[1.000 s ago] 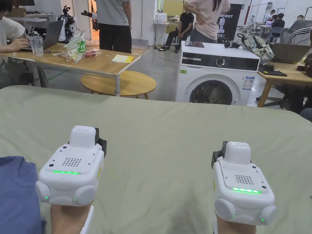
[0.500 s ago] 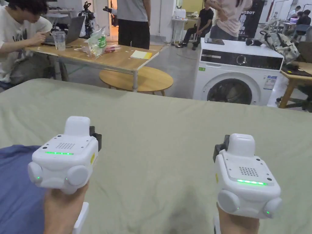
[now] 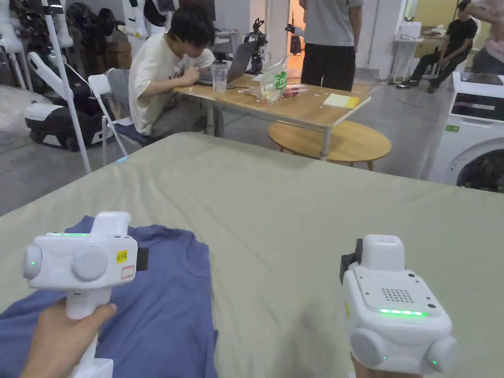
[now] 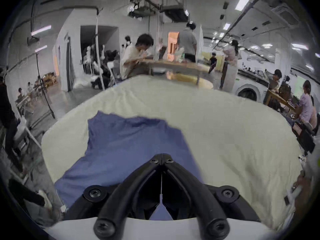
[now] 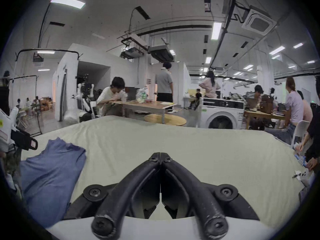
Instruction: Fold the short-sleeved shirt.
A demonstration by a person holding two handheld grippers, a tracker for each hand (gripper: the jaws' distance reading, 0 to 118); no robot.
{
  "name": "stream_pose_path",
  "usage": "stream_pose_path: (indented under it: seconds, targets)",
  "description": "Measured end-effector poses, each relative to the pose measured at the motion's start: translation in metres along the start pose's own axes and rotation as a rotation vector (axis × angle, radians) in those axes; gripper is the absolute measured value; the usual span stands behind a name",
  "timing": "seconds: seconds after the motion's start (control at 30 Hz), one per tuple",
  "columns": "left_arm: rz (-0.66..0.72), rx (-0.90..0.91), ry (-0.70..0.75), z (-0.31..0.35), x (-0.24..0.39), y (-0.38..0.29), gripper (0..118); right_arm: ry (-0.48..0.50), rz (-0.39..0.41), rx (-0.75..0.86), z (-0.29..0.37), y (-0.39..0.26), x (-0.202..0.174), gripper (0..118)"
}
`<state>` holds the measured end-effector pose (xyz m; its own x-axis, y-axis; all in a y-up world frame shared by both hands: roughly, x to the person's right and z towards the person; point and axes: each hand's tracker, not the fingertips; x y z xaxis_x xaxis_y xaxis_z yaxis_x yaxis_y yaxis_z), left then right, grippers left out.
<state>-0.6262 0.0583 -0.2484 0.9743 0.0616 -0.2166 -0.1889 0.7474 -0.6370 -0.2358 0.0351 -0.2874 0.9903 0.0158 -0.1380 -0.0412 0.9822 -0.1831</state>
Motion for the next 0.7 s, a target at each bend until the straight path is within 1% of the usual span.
stream_pose_path:
  seconds: [0.1, 0.13, 0.17, 0.2, 0.23, 0.3, 0.4, 0.53, 0.63, 0.67, 0.7]
  targets:
    - [0.026, -0.115, -0.054, -0.014, -0.021, -0.002, 1, 0.025, 0.021, -0.011, -0.001, -0.005, -0.010, 0]
    - [0.024, -0.137, -0.056, -0.019, -0.026, -0.002, 15, 0.030, 0.029, -0.011, -0.002, -0.006, -0.010, 0]
    - [0.018, -0.162, -0.076, -0.023, -0.027, -0.003, 42, 0.030, 0.035, -0.012, -0.003, -0.007, -0.011, 0]
    - [0.030, -0.190, -0.085, -0.029, -0.029, -0.003, 61, 0.027, 0.040, -0.015, -0.004, -0.008, -0.011, 0]
    - [0.029, -0.206, -0.092, -0.036, -0.030, -0.003, 71, 0.030, 0.032, -0.024, -0.004, -0.008, -0.010, 0]
    - [0.034, -0.224, -0.105, -0.048, -0.032, -0.004, 72, 0.033, 0.017, -0.034, -0.005, -0.009, -0.005, 0]
    - [0.026, -0.322, -0.104, -0.079, -0.029, -0.009, 72, 0.015, 0.033, -0.036, -0.006, -0.012, 0.002, 0]
    - [-0.053, -0.445, -0.026, -0.131, -0.027, -0.028, 73, 0.000, 0.049, -0.046, -0.007, -0.014, 0.012, 0]
    - [-0.085, -0.303, -0.002, -0.116, -0.014, -0.035, 72, -0.016, 0.043, -0.051, -0.007, -0.016, 0.020, 0]
    - [-0.091, -0.296, -0.008, -0.113, -0.011, -0.038, 64, -0.021, 0.035, -0.053, -0.008, -0.017, 0.022, 0]
    - [-0.119, -0.273, -0.020, -0.109, -0.010, -0.042, 52, -0.024, 0.030, -0.055, -0.009, -0.017, 0.024, 0]
